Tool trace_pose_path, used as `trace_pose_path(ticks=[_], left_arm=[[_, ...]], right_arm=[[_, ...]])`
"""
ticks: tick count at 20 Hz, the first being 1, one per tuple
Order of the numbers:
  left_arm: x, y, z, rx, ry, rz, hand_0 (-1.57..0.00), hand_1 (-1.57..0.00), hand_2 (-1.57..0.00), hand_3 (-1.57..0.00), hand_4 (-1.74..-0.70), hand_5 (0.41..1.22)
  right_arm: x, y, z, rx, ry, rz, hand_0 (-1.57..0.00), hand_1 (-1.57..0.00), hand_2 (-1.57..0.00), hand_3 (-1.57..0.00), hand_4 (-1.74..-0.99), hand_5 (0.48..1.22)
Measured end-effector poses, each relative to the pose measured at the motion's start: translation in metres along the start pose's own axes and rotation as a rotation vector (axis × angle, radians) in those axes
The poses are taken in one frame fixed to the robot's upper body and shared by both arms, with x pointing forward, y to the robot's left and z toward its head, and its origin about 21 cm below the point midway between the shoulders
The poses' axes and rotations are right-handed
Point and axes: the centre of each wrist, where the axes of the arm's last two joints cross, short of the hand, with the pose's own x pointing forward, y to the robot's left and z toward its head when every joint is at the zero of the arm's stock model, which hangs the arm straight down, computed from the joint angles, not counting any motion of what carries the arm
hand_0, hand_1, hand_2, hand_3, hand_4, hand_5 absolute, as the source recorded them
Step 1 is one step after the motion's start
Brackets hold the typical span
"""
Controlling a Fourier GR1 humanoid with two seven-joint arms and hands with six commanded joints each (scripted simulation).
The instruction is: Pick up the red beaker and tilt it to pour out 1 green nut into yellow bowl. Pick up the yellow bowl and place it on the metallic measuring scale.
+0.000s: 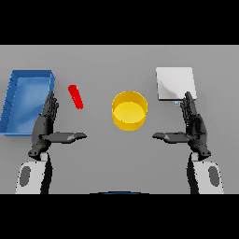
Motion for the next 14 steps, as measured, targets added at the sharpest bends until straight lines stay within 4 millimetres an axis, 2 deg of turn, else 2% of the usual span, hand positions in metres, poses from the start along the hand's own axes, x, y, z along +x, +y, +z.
trace_pose_path(ticks=[5,6,7,9,14], left_arm=[[0.0,0.006,0.001,0.003,-0.001,-0.001,0.0,0.0,0.0,0.0,-1.14,0.66],[-0.001,0.002,0.002,-0.002,0.002,0.0,0.0,0.0,0.0,0.0,-1.14,0.66],[0.003,0.004,0.012,-0.036,-0.041,-0.076,0.0,0.0,0.0,0.0,-1.14,0.66],[0.016,0.005,0.029,-0.077,-0.094,-0.159,0.0,0.0,0.0,0.0,-1.14,0.662],[0.03,0.004,0.032,-0.101,-0.03,-0.199,0.0,0.0,0.0,0.0,-1.14,0.65]], right_arm=[[0.0,-0.002,0.003,-0.001,-0.003,0.0,0.0,0.0,0.0,0.0,-1.071,0.578],[0.0,-0.005,0.003,-0.002,0.003,0.001,0.0,0.0,0.0,0.0,-1.071,0.578],[0.008,-0.007,0.01,0.007,-0.105,0.157,0.0,0.0,0.0,0.0,-1.072,0.577],[0.007,0.001,0.022,0.034,-0.152,0.294,0.0,0.0,0.0,0.0,-1.064,0.577],[0.011,0.001,0.029,0.057,-0.148,0.316,0.0,0.0,0.0,0.0,-1.131,0.607]])
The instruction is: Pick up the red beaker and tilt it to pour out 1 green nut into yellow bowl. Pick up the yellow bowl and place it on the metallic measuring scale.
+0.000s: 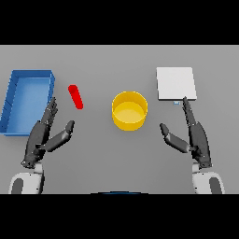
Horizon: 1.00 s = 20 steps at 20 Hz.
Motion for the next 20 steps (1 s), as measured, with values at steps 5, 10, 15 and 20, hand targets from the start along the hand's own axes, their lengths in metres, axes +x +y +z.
trace_pose_path(ticks=[5,10,15,20], left_arm=[[-0.016,-0.002,-0.025,-0.021,0.101,-0.002,0.0,0.0,0.0,0.0,-1.16,0.645],[-0.033,0.002,-0.063,-0.027,0.104,-0.024,0.0,0.0,0.0,0.0,-1.18,0.64],[-0.037,-0.006,-0.095,-0.057,0.077,-0.034,0.0,0.0,0.0,0.0,-1.2,0.646],[-0.037,-0.015,-0.115,-0.065,0.088,-0.076,0.0,0.0,0.0,0.0,-1.2,0.663]], right_arm=[[0.006,-0.001,-0.003,0.026,-0.022,-0.051,0.0,0.0,0.0,0.0,-1.197,0.627],[0.003,-0.005,-0.005,0.02,-0.011,-0.066,0.0,0.0,0.0,0.0,-1.225,0.627],[0.0,0.0,-0.004,0.03,-0.009,-0.063,0.0,0.0,0.0,0.0,-1.218,0.626],[0.004,-0.007,-0.003,0.019,-0.022,-0.077,0.0,0.0,0.0,0.0,-1.231,0.633]])
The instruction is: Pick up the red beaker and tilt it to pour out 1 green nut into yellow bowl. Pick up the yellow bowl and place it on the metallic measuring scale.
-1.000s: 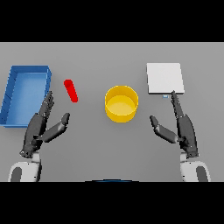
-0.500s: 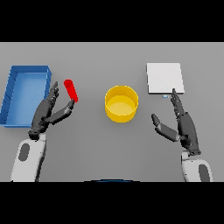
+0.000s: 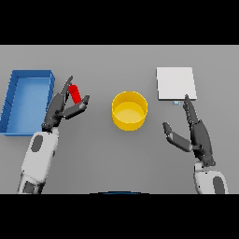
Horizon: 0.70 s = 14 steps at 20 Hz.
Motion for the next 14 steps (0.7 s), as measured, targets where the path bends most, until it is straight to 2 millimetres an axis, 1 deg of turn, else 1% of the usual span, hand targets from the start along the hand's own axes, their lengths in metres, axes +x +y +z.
trace_pose_path(ticks=[2,5,6,8,9,10,11,12,13,14], left_arm=[[0.0,-0.002,-0.011,0.003,0.013,-0.011,0.0,0.0,0.0,0.0,-1.2,0.669],[0.001,-0.001,-0.02,0.014,0.003,-0.003,0.0,0.0,0.0,0.0,-1.22,0.678],[0.0,-0.004,-0.024,0.015,0.004,-0.002,0.0,0.0,0.0,0.0,-1.23,0.687],[-0.004,-0.003,-0.029,0.018,-0.009,0.031,0.0,0.0,0.0,0.0,-1.27,0.7],[-0.006,-0.006,-0.031,0.027,-0.038,0.066,0.0,0.0,0.0,0.0,-1.29,0.708],[-0.008,-0.008,-0.035,0.034,-0.029,0.077,0.0,0.0,-0.01,0.0,-1.3,0.719],[-0.012,-0.007,-0.035,0.038,-0.034,0.103,0.0,-0.01,-0.05,-0.04,-1.33,0.738],[-0.013,-0.011,-0.037,0.041,-0.038,0.121,-0.08,-0.09,-0.16,-0.13,-1.36,0.761],[-0.014,-0.013,-0.038,0.051,-0.045,0.134,-0.21,-0.23,-0.29,-0.25,-1.4,0.787],[-0.016,-0.019,-0.039,0.055,-0.051,0.139,-0.38,-0.41,-0.46,-0.52,-1.41,0.874]], right_arm=[[0.0,0.0,-0.001,-0.003,0.016,-0.006,0.0,0.0,0.0,0.0,-1.234,0.635],[-0.002,0.0,0.0,0.004,0.027,0.0,0.0,0.0,0.0,0.0,-1.241,0.641],[-0.001,0.003,0.0,0.002,0.014,-0.003,0.0,0.0,0.0,0.0,-1.242,0.642],[-0.001,0.0,0.002,-0.007,0.024,0.0,0.0,0.0,0.0,0.0,-1.244,0.643],[-0.003,0.003,0.003,-0.003,0.033,-0.012,0.0,0.0,0.0,0.0,-1.246,0.645],[-0.001,0.001,0.002,-0.008,0.023,-0.01,0.0,0.0,0.0,0.0,-1.246,0.646],[0.002,0.001,-0.001,-0.016,0.017,-0.006,0.0,0.0,0.0,0.0,-1.244,0.644],[0.001,-0.001,0.003,-0.01,0.016,-0.004,0.0,0.0,0.0,0.0,-1.242,0.645],[-0.001,-0.003,0.002,-0.01,0.029,-0.002,0.0,0.0,0.0,0.0,-1.24,0.645],[0.001,-0.004,0.003,-0.013,0.017,-0.002,0.0,0.0,0.0,0.0,-1.236,0.647]])
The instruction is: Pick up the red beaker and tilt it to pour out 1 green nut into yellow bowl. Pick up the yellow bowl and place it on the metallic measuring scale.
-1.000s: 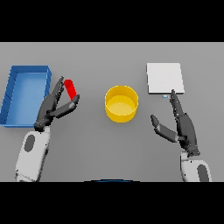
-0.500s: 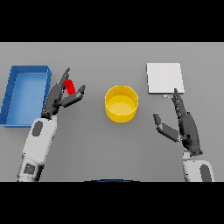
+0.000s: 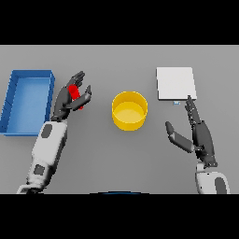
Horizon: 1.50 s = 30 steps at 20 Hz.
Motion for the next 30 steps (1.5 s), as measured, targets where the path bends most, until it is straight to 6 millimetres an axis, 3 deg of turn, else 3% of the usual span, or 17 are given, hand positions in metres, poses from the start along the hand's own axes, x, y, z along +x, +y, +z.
trace_pose_path(ticks=[2,4,6,9,13,19,21,26,30], left_arm=[[0.001,-0.008,-0.003,0.038,0.001,-0.023,-0.76,-0.78,-0.84,-0.88,-1.52,0.999],[0.001,-0.008,-0.004,0.042,-0.022,-0.096,-1.05,-1.07,-1.11,-1.06,-1.59,1.079],[0.0,-0.009,-0.003,0.028,-0.051,-0.113,-1.24,-1.25,-1.27,-1.15,-1.64,1.13],[0.002,-0.011,-0.004,0.023,-0.032,-0.106,-1.4,-1.41,-1.42,-1.36,-1.54,1.174],[0.013,-0.007,-0.007,0.015,-0.049,-0.002,-1.5,-1.5,-1.51,-1.48,-1.66,1.15],[0.042,0.005,-0.011,-0.028,-0.129,0.033,-1.55,-1.55,-1.55,-1.55,-1.72,1.131],[0.054,0.005,-0.013,-0.043,-0.151,-0.017,-1.56,-1.56,-1.56,-1.55,-1.72,1.132],[0.063,-0.003,-0.012,-0.079,-0.151,-0.116,-1.56,-1.56,-1.56,-1.56,-1.73,1.138],[0.087,-0.003,-0.016,-0.135,-0.162,-0.353,-1.57,-1.57,-1.57,-1.56,-1.74,1.12]], right_arm=[[0.0,0.001,-0.003,0.0,0.005,0.0,0.0,0.0,0.0,0.0,-1.239,0.648],[0.0,0.004,-0.001,0.002,0.007,-0.004,0.0,0.0,0.0,0.0,-1.239,0.648],[0.003,0.003,0.001,-0.002,-0.004,0.002,0.0,0.0,0.0,0.0,-1.242,0.65],[0.003,0.006,-0.001,0.004,-0.001,-0.013,0.0,0.0,0.0,0.0,-1.255,0.644],[-0.001,0.006,-0.001,0.001,0.012,-0.005,0.0,0.0,0.0,0.0,-1.246,0.644],[-0.002,0.002,0.002,0.003,-0.003,0.007,0.0,0.0,0.0,0.0,-1.226,0.65],[-0.001,0.003,-0.001,0.004,-0.02,0.023,0.0,0.0,0.0,0.0,-1.219,0.656],[-0.004,0.002,0.002,-0.002,-0.028,0.048,0.0,0.0,0.0,0.0,-1.213,0.662],[-0.004,0.004,0.001,0.003,-0.019,0.059,0.0,0.0,0.0,0.0,-1.194,0.658]])
